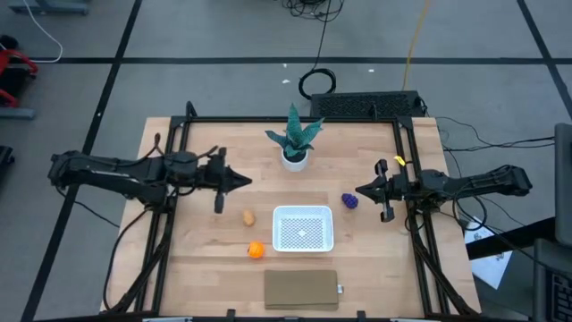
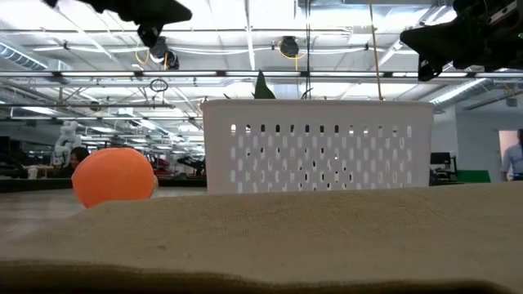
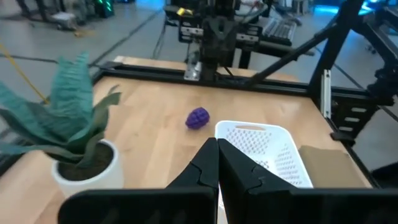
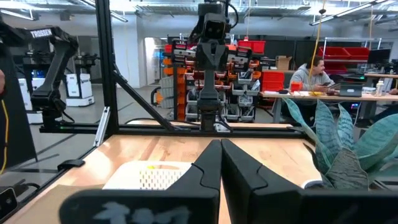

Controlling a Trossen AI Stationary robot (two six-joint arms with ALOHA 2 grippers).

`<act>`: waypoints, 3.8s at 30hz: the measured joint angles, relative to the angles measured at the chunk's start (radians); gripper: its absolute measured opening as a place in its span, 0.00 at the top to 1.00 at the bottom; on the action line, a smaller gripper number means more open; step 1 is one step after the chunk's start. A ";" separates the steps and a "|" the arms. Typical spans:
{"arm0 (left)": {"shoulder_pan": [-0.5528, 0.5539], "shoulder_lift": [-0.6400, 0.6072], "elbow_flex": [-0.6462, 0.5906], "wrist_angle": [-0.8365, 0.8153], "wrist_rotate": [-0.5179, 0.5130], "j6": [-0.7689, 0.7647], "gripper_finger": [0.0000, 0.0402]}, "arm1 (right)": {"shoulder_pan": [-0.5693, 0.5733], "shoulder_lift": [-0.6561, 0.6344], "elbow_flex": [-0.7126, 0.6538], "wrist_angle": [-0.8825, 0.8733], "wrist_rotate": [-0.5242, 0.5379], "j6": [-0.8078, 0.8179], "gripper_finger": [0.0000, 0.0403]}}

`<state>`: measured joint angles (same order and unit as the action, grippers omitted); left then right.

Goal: Pick and placing Produce into tupperware
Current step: Put the brown potato into the white basket

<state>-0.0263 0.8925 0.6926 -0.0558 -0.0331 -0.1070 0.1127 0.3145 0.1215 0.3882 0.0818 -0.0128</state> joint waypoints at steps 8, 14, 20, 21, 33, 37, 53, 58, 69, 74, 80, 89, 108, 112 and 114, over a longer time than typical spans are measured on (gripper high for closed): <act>0.039 0.163 0.234 -0.249 0.008 0.000 1.00 | 0.000 0.000 0.000 -0.002 0.001 -0.052 1.00; 0.053 0.280 0.415 -0.509 0.009 0.001 1.00 | 0.000 0.000 0.000 -0.004 0.001 -0.052 1.00; 0.054 0.396 0.557 -0.738 0.044 -0.006 1.00 | 0.000 0.000 0.000 -0.004 0.001 -0.024 1.00; 0.053 0.416 0.575 -0.760 0.063 -0.006 1.00 | 0.000 0.000 0.000 -0.004 0.001 -0.023 1.00; 0.036 0.620 0.759 -1.137 0.209 0.062 1.00 | 0.000 0.000 0.000 -0.011 0.001 -0.023 1.00; 0.021 0.634 0.772 -1.160 0.220 0.139 1.00 | 0.000 0.001 0.000 -0.013 0.001 -0.023 1.00; -0.031 0.633 0.773 -1.161 0.129 0.690 0.99 | 0.000 0.001 0.000 -0.020 0.001 -0.026 1.00; -0.031 0.633 0.773 -1.162 0.114 0.715 1.00 | 0.000 0.001 0.000 -0.030 0.001 -0.026 1.00; -0.033 0.633 0.772 -1.162 0.098 0.753 0.88 | 0.000 0.001 0.000 -0.050 0.001 -0.027 1.00; -0.033 0.633 0.772 -1.141 0.104 0.719 0.78 | 0.000 0.001 0.000 -0.074 0.001 -0.026 1.00; -0.033 0.633 0.772 -1.138 0.111 0.696 0.62 | 0.000 0.001 0.000 -0.074 0.001 -0.026 1.00; -0.042 0.633 0.771 -1.101 0.147 0.699 0.35 | 0.000 0.001 0.000 -0.074 0.001 -0.026 1.00; -0.104 0.847 0.770 -1.167 0.108 0.808 0.27 | 0.000 0.007 0.000 -0.102 0.001 -0.025 1.00; -0.101 0.884 0.768 -1.174 0.110 0.837 0.30 | 0.000 0.008 0.000 -0.103 0.001 -0.025 1.00; -0.095 0.890 0.752 -1.168 0.119 0.850 0.30 | 0.000 0.008 0.000 -0.104 0.001 -0.025 1.00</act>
<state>-0.1214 1.7829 1.4450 -1.2242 0.0864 0.7433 0.1127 0.3222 0.1219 0.2845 0.0826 -0.0383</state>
